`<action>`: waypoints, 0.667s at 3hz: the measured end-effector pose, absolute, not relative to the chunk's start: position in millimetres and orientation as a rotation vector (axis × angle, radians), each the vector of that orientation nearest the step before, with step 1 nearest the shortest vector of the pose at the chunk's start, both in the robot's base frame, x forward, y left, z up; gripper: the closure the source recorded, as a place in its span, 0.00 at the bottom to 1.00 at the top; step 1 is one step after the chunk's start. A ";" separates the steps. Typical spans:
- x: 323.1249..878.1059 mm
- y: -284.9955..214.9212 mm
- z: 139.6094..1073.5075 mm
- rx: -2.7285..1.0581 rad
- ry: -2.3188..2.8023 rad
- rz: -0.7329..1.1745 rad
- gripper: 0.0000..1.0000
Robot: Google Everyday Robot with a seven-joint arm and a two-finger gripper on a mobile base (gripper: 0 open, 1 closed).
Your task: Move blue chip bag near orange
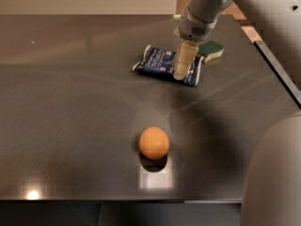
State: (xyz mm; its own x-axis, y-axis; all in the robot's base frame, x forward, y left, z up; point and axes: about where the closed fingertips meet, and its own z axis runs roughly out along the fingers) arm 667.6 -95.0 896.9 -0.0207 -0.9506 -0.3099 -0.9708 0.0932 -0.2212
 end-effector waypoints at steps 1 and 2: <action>686.8 -87.9 874.8 -1.918 2.037 0.068 0.00; 700.3 -86.6 855.8 -1.933 2.080 0.061 0.00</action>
Offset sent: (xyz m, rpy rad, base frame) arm 0.0468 0.0068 -0.0552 -0.1023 0.0903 -0.0267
